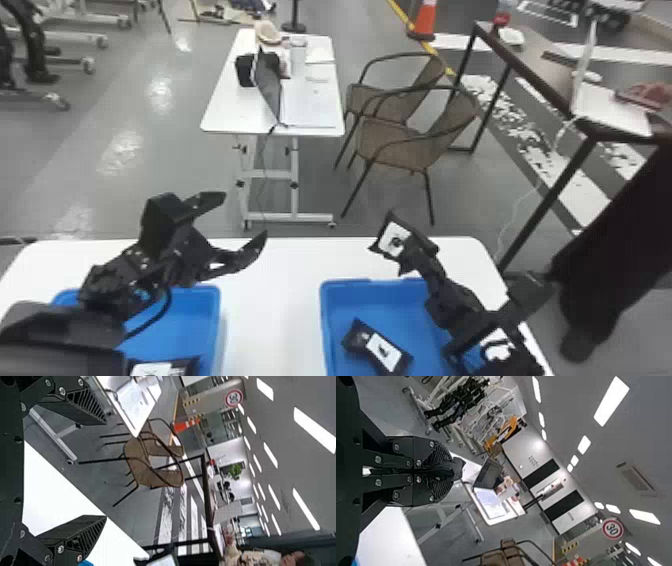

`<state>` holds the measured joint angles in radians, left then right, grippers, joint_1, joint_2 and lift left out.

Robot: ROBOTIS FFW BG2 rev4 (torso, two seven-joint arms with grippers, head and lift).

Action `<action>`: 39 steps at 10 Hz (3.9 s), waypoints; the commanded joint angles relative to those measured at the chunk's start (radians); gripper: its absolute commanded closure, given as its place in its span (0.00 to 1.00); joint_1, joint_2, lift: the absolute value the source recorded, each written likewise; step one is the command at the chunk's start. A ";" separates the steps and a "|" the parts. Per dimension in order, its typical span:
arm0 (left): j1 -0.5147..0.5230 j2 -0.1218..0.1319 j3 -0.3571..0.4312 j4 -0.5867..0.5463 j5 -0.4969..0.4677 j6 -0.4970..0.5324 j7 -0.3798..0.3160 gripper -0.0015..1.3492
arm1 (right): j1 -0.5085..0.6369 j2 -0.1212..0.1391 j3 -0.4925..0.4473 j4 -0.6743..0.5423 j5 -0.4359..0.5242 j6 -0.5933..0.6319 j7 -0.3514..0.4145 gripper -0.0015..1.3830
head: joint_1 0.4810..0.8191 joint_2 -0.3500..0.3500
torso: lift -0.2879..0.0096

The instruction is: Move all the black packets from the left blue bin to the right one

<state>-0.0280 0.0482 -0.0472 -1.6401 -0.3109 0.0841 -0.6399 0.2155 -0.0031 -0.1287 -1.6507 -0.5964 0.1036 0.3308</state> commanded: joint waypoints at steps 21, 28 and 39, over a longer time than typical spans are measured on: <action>0.145 0.076 0.162 -0.168 -0.077 0.487 -0.190 0.14 | 0.165 0.004 -0.143 -0.224 0.102 0.257 -0.095 0.15 | 0.63 0.36 | 0.97; 0.082 0.078 0.142 -0.149 -0.335 0.878 -0.443 0.16 | 0.159 0.004 -0.137 -0.202 0.061 0.289 -0.085 0.15 | 0.63 0.45 | 0.97; -0.052 0.065 0.136 0.224 -0.387 0.737 -0.428 0.20 | 0.145 0.004 -0.135 -0.173 0.043 0.298 -0.052 0.15 | 0.63 0.53 | 0.97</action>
<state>-0.0610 0.1108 0.0905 -1.4566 -0.7112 0.8525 -1.0682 0.3602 -0.0031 -0.2638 -1.8245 -0.5522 0.4019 0.2797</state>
